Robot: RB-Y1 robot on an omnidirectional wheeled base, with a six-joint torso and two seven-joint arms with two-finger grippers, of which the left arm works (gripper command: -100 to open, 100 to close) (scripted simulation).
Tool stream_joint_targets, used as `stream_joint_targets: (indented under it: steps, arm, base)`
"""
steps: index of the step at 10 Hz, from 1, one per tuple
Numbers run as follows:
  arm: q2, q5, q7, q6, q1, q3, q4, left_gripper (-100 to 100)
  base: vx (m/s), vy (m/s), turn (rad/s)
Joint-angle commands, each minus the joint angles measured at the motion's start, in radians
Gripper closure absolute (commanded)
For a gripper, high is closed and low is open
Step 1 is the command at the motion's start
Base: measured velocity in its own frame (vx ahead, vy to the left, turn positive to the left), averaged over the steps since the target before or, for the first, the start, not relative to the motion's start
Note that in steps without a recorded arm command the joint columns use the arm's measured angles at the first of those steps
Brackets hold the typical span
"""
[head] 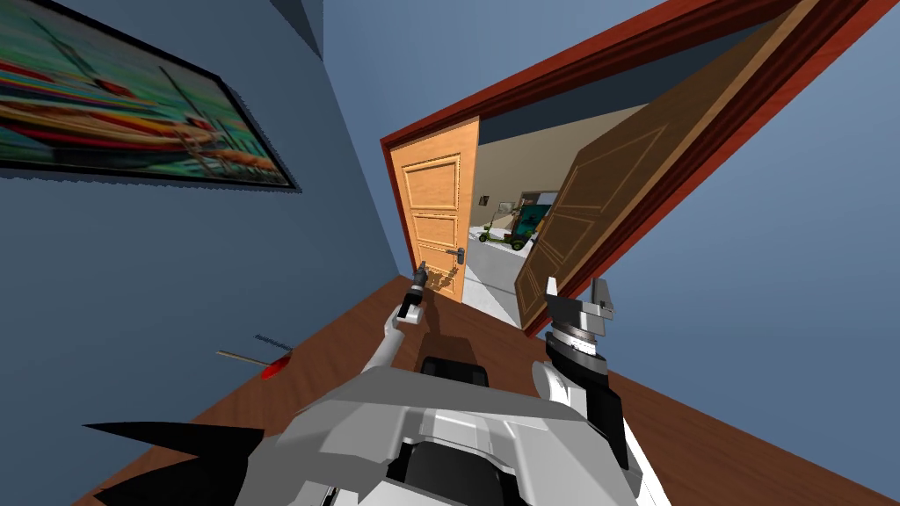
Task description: Push the door open
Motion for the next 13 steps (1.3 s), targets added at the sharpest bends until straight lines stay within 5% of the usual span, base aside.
stream_joint_targets:
  steps: [1, 11, 13]
  arm:
    - [-0.001, -0.001, 0.001, -0.002, -0.019, 0.0, 0.035, -100]
    - [-0.022, -0.019, 0.025, -0.017, -0.193, -0.022, 0.347, -100]
    - [-0.024, -0.021, 0.027, -0.019, -0.21, -0.024, 0.377, -100]
  base:
    - [0.068, 0.018, -0.013]
    - [0.088, 0.033, -0.043]
    - [0.078, 0.038, -0.027]
